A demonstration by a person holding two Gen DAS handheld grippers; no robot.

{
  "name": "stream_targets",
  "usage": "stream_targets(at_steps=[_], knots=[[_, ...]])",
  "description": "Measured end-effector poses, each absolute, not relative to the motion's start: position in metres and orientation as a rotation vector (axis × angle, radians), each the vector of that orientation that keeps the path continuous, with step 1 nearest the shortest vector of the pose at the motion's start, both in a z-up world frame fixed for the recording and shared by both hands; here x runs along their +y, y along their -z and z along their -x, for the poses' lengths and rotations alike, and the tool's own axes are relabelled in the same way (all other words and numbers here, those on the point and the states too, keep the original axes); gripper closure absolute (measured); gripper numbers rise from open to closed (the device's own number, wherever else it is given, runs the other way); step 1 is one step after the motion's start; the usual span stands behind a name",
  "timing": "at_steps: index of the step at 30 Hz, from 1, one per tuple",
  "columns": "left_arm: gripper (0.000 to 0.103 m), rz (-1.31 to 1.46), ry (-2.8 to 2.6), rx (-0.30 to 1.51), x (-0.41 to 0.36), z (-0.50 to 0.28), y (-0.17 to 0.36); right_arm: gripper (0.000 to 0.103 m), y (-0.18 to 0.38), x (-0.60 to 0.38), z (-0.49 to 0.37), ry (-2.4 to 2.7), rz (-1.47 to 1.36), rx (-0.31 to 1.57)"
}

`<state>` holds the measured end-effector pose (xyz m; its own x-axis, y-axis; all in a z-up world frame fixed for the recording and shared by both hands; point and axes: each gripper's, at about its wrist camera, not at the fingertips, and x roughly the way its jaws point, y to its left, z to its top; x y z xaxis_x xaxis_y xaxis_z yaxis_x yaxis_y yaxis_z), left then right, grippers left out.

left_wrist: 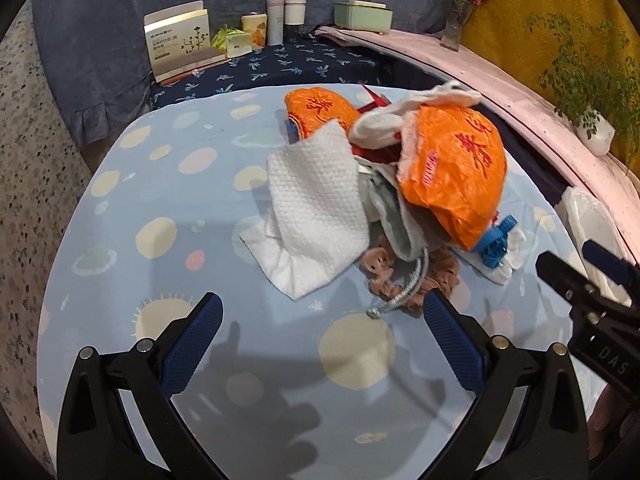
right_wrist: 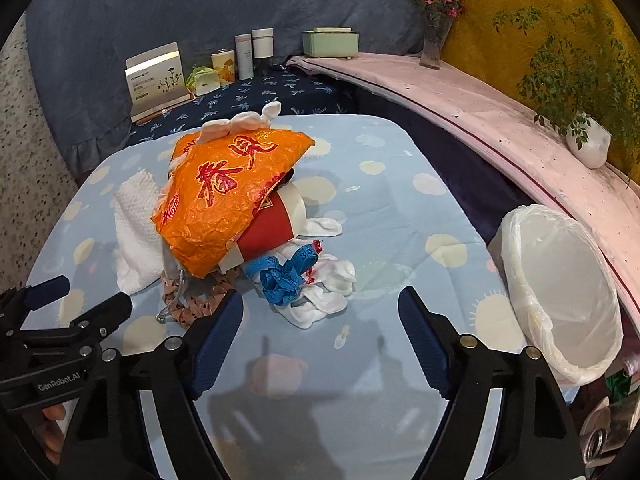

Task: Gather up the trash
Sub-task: 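Grasp the white wipe with the left gripper while the right gripper grasps the blue tape measure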

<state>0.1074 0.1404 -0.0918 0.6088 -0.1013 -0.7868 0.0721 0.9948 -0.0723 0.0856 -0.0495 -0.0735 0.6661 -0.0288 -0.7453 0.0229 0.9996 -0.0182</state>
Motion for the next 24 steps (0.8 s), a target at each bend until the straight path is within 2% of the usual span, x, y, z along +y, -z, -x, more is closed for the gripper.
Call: stream_targets(at_steps=[2,13,16,19,21,23,24], knots=[[0.007,0.052,0.086,0.907,0.147,-0.114,0.090,0.034,0.079,-0.046,-0.093,0.019,0.009,0.852],[0.011,0.123,0.090,0.907,0.165,-0.157,0.094,0.040,0.099,-0.036,-0.119,-0.013,0.001,0.883],[0.021,0.126,0.118,0.931,0.162,-0.166,0.104,0.043,0.103,-0.035,-0.124,-0.017,-0.004,0.891],[0.039,0.140,0.153,0.964,0.159,-0.172,0.114,0.051,0.108,-0.034,-0.128,-0.023,-0.006,0.899],[0.058,0.154,0.176,0.984,0.157,-0.172,0.119,0.059,0.110,-0.033,-0.130,-0.032,-0.011,0.906],[0.076,0.160,0.197,0.995,0.156,-0.170,0.120,0.073,0.112,-0.032,-0.130,-0.044,-0.019,0.915],[0.084,0.159,0.198,0.996,0.156,-0.169,0.120,0.075,0.113,-0.032,-0.130,-0.050,-0.022,0.919]])
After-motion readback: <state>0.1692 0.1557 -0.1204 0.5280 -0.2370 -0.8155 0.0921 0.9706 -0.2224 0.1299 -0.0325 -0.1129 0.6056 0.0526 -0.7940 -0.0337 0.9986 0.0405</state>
